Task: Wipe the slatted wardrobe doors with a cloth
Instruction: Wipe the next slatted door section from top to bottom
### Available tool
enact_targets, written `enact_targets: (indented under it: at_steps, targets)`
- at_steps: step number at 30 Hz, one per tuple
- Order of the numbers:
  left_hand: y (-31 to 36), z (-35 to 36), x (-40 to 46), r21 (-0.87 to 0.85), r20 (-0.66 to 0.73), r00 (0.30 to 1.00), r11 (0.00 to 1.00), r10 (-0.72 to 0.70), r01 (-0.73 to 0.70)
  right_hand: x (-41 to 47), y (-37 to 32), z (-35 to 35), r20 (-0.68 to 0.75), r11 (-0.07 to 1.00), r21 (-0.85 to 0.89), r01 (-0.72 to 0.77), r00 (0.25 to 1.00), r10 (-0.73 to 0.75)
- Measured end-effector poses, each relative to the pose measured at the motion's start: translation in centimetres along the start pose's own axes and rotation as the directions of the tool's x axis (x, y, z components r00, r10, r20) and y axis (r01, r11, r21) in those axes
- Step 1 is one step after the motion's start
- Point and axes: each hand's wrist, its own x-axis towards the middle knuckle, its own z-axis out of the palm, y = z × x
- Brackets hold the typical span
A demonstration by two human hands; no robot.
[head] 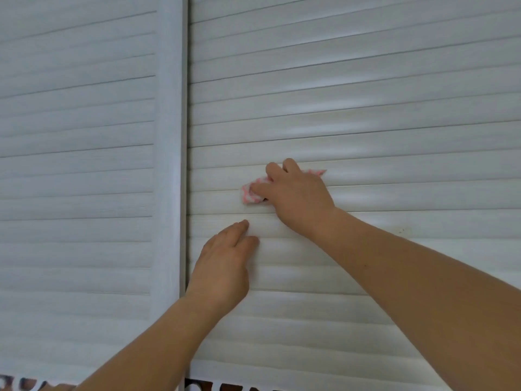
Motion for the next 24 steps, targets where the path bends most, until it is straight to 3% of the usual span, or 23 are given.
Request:
enact_targets:
  at_steps: [9,14,19,24]
  targets:
    - [1.7,-0.1,1.9,-0.043,0.013,1.0,0.999,-0.011,0.011,-5.5,6.7,-1.6,-0.045,0.959,0.051,-0.278,0.959,0.28]
    - [1.6,0.0,2.0,-0.099,0.045,0.999,0.995,-0.027,0.031,-4.8,5.5,-0.8,-0.097,0.917,0.109,-0.384,0.914,0.394]
    - [1.5,0.1,2.0,-0.07,0.022,1.0,0.997,-0.021,0.022,-2.3,1.4,-0.4,-0.033,0.937,0.194,-0.291,0.952,0.303]
    - [2.0,0.1,1.8,0.0,0.007,0.997,0.997,-0.072,0.072,-0.9,-0.4,-0.2,-0.007,0.979,0.103,-0.174,0.984,0.175]
